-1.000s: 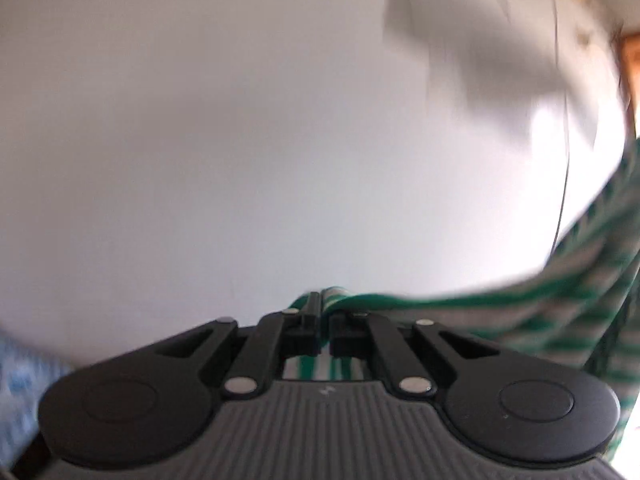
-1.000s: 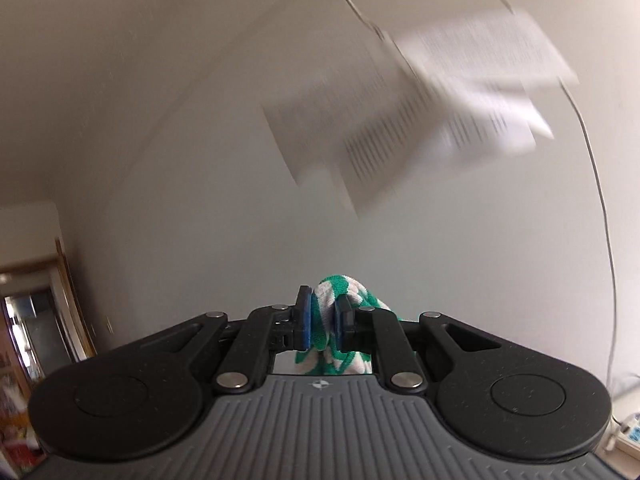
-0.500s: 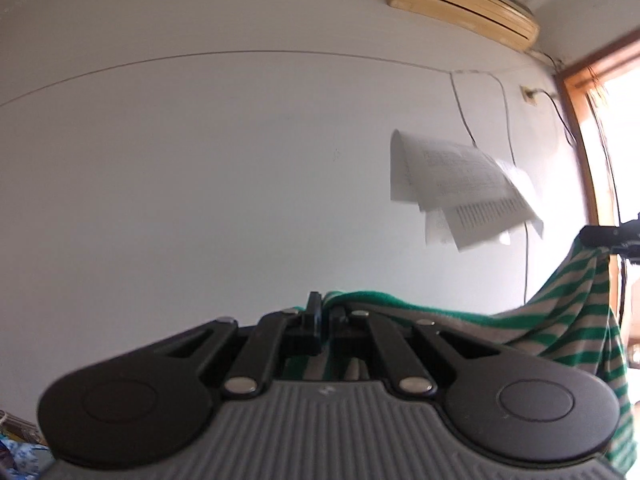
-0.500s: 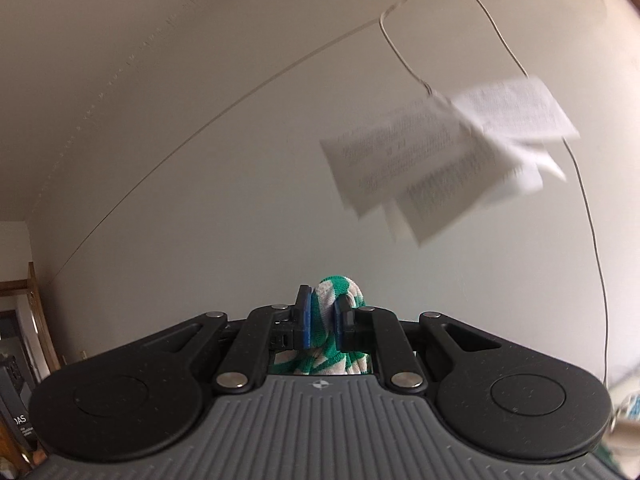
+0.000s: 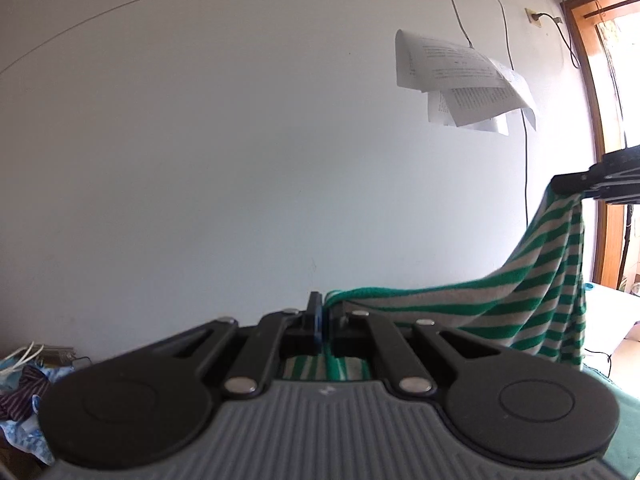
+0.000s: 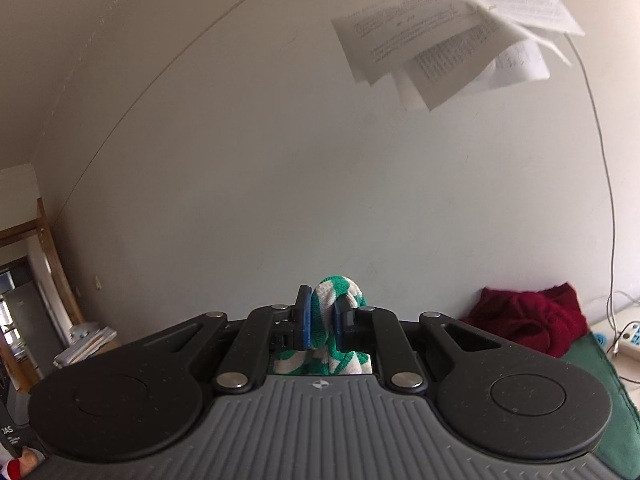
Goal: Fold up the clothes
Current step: 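Lift the striped shirt high with both grippers to shake it out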
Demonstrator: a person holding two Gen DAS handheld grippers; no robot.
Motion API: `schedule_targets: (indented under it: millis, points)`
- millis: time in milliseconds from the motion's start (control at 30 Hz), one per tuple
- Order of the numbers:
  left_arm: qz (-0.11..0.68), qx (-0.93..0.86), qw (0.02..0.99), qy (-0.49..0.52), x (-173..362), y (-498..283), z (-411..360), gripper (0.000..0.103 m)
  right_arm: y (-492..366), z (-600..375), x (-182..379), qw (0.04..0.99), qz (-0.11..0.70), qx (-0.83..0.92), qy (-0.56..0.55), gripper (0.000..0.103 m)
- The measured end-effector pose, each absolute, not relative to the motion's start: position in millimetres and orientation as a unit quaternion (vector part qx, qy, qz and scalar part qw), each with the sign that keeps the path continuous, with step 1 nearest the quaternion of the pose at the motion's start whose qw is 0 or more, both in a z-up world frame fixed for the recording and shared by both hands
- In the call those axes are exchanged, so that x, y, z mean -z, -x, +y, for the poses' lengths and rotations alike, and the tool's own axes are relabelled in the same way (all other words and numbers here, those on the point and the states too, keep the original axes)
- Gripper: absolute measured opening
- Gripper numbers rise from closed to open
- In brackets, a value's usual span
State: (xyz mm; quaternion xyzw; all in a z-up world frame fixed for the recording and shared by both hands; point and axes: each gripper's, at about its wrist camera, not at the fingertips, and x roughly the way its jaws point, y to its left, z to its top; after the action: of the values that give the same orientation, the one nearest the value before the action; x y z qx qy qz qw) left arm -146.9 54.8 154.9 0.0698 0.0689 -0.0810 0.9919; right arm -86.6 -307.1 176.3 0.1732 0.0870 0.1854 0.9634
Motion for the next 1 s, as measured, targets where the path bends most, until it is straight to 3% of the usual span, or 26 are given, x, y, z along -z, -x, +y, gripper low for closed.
schedule_targets:
  millis: [233, 500, 767, 1000]
  points:
    - [0.109, 0.017, 0.992, -0.061, -155, 76, 26, 0.005, 20, -299, -150, 0.973, 0.150, -0.134, -0.115, 0.012]
    - [0.178, -0.038, 0.977, -0.107, -88, -14, -5, 0.003, -51, -273, -71, 0.966, 0.248, -0.019, -0.072, 0.011]
    - [0.222, -0.023, 0.964, -0.148, -68, -72, -2, 0.002, -90, -254, -66, 0.968, 0.242, 0.041, -0.051, 0.011]
    - [0.291, 0.042, 0.939, -0.179, -15, -74, -5, 0.026, -123, -244, -49, 0.962, 0.251, 0.095, -0.050, 0.011]
